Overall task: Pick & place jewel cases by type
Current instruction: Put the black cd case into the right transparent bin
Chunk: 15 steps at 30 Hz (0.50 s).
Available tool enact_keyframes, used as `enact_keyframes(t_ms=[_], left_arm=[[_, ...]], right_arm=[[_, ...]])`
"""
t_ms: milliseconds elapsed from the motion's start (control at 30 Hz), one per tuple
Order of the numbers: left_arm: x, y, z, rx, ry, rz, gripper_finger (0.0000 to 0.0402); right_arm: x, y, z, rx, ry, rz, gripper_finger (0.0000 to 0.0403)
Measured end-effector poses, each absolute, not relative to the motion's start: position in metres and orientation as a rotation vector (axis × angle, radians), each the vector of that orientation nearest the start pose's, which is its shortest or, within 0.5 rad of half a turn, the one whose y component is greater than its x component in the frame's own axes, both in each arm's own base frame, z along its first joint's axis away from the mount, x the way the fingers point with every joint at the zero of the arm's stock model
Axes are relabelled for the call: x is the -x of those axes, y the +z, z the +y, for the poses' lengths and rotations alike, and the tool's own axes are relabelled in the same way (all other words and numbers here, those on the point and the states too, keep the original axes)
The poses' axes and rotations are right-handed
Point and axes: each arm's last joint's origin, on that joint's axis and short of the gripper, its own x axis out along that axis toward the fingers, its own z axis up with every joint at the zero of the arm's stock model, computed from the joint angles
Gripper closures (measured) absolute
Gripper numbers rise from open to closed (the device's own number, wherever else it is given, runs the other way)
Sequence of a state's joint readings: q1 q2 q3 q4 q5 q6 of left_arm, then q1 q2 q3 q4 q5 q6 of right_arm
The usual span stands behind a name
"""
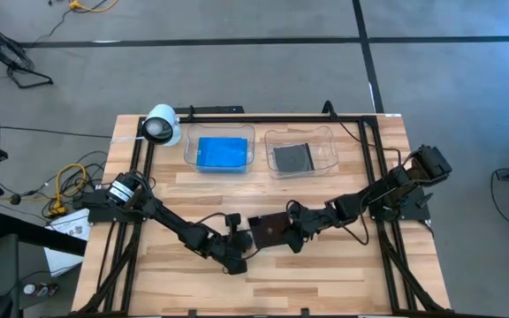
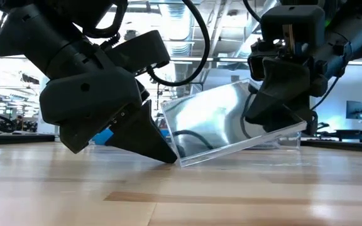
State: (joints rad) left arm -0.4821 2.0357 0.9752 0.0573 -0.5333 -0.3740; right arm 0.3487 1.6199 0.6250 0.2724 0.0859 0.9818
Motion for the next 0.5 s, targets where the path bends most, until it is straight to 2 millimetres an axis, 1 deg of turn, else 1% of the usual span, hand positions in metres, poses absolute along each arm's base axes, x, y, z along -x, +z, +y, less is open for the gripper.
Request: enact_keyframes(t_ms=[100,200,367,500], left_arm=[[-0.324,0.078,-0.157,-0.146,0.205,0.837,0.0401],[-0.32,0.082,-0.16,-0.16,0.202,0.839,0.0401],[-0.315,0.091,-0.163,-0.189,0.185,0.839,0.0402],[-0.312,0.092,-0.166,-0.21,0.191,0.833,0.0401]], right_arm=[[-0.271,0.134,0.095,-0.756,-0.132,0.743,0.0329],[-0.269,0.142,0.091,-0.714,-0.166,0.698,0.0329],[-0.264,0.167,0.084,-0.659,-0.202,0.578,0.0329],[-0.259,0.186,0.077,-0.615,-0.233,0.49,0.0329]])
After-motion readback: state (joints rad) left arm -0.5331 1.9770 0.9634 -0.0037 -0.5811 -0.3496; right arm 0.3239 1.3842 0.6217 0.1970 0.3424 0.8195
